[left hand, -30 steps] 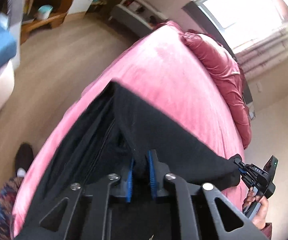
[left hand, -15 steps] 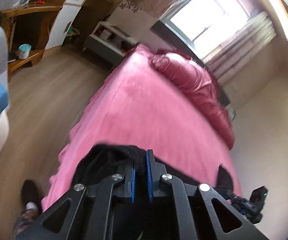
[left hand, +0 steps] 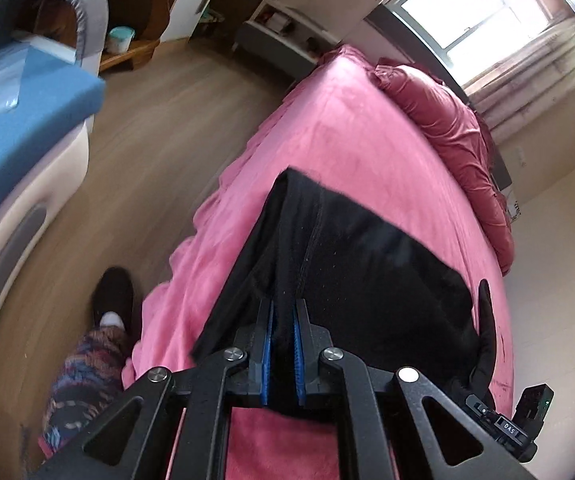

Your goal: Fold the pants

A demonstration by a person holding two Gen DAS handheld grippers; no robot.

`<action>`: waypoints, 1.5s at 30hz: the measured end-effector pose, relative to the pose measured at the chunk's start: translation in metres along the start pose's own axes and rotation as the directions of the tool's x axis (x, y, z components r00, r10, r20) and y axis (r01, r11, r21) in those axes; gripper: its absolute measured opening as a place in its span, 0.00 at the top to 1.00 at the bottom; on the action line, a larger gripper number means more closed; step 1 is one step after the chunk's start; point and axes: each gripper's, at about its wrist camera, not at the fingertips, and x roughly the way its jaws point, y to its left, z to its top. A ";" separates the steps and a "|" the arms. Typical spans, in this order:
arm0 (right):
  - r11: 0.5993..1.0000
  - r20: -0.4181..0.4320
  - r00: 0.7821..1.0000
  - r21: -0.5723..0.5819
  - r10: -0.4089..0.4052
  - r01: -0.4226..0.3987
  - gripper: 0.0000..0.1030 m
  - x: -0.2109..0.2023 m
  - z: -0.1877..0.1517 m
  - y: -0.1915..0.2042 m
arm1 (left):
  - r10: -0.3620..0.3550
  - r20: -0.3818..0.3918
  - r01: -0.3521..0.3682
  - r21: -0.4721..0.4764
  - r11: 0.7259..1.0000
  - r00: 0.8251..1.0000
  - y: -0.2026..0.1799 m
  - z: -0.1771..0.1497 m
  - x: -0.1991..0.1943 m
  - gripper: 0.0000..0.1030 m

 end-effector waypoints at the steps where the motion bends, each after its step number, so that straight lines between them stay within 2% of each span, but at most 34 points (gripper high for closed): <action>1: 1.000 0.001 1.000 -0.004 -0.006 0.006 0.92 -0.002 -0.003 0.000 | 0.016 -0.008 -0.016 -0.003 1.000 1.000 0.002 -0.004 0.003 0.92; 7: 0.998 -0.022 0.999 -0.030 -0.050 0.049 0.92 -0.003 -0.020 -0.004 | 0.060 -0.058 -0.063 -0.050 0.997 0.997 0.022 -0.016 0.016 0.91; 11: 0.997 -0.048 0.996 -0.015 -0.073 0.072 0.92 0.009 -0.027 -0.013 | 0.106 -0.063 -0.108 -0.022 0.994 0.992 0.014 -0.017 0.011 0.86; 12: 0.997 -0.050 0.996 -0.009 -0.073 0.072 0.92 0.009 -0.028 -0.015 | 0.128 -0.056 -0.129 -0.005 0.992 0.990 0.010 -0.017 0.007 0.79; 14: 0.998 -0.047 0.997 0.002 -0.064 0.064 0.92 0.009 -0.028 -0.018 | 0.199 -0.040 -0.199 0.018 0.980 0.979 0.004 -0.015 0.000 0.72; 15: 0.998 -0.046 0.997 0.004 -0.059 0.059 0.88 0.007 -0.027 -0.018 | 0.242 -0.021 -0.242 0.027 0.970 0.970 0.001 -0.014 -0.005 0.71; 17: 0.998 -0.041 0.998 0.004 -0.057 0.058 0.86 0.000 -0.024 -0.020 | 0.297 0.021 -0.298 0.045 0.954 0.955 -0.006 -0.013 -0.016 0.71; 19: 0.997 -0.030 0.996 -0.013 -0.080 0.080 0.74 -0.008 -0.020 -0.015 | 0.311 0.089 -0.317 0.066 0.946 0.946 -0.018 -0.015 -0.031 0.71; 21: 0.993 -0.010 0.994 -0.031 -0.110 0.110 0.64 -0.022 -0.016 -0.014 | 0.284 0.149 -0.302 0.114 0.946 0.947 -0.036 -0.019 -0.042 0.71; 23: 0.991 0.026 0.991 -0.035 -0.130 0.131 0.64 -0.038 -0.010 -0.016 | 0.239 0.175 -0.269 0.173 0.947 0.955 -0.056 -0.022 -0.044 0.71; 24: 0.988 0.046 0.988 -0.036 -0.149 0.150 0.63 -0.046 -0.005 -0.017 | 0.199 0.167 -0.232 0.214 0.949 0.966 -0.068 -0.026 -0.041 0.71; 26: 0.978 0.088 0.975 -0.034 -0.202 0.205 0.61 -0.058 0.009 -0.022 | 0.123 0.117 -0.153 0.302 0.941 0.985 -0.092 -0.035 -0.027 0.71; 27: 0.973 0.107 0.968 -0.025 -0.227 0.231 0.58 -0.063 0.018 -0.026 | 0.082 0.074 -0.104 0.360 0.927 0.994 -0.108 -0.044 -0.015 0.71; 29: 0.964 0.136 0.955 0.013 -0.266 0.266 0.55 -0.066 0.041 -0.034 | 0.029 -0.001 -0.026 0.421 0.907 1.000 -0.129 -0.058 0.003 0.71; 30: 0.956 0.146 0.945 0.029 -0.292 0.291 0.51 -0.067 0.054 -0.038 | -0.009 -0.070 0.040 0.463 0.886 0.998 -0.143 -0.068 0.016 0.70; 31: 0.944 0.159 0.931 0.050 -0.329 0.325 0.46 -0.064 0.069 -0.043 | -0.025 -0.105 0.073 0.490 0.869 0.994 -0.153 -0.076 0.025 0.70; 34: 0.931 0.151 0.919 0.097 -0.364 0.353 0.45 -0.047 0.109 -0.051 | -0.053 -0.200 0.160 0.569 0.806 0.978 -0.179 -0.099 0.048 0.69; 37: 0.900 0.118 0.895 0.136 -0.429 0.414 0.45 -0.023 0.148 -0.064 | -0.053 -0.261 0.207 0.606 0.768 0.964 -0.193 -0.115 0.064 0.69; 41: 0.848 0.040 0.856 0.170 -0.516 0.503 0.44 0.009 0.186 -0.082 | -0.057 -0.311 0.246 0.616 0.748 0.949 -0.201 -0.120 0.081 0.68; 44: 0.813 -0.045 0.825 0.148 -0.563 0.563 0.45 0.033 0.193 -0.092 | -0.046 -0.328 0.251 0.619 0.744 0.944 -0.206 -0.122 0.090 0.68; 45: 0.806 -0.058 0.818 0.140 -0.573 0.575 0.54 0.037 0.193 -0.094 | -0.046 -0.333 0.253 0.614 0.748 0.942 -0.206 -0.121 0.092 0.68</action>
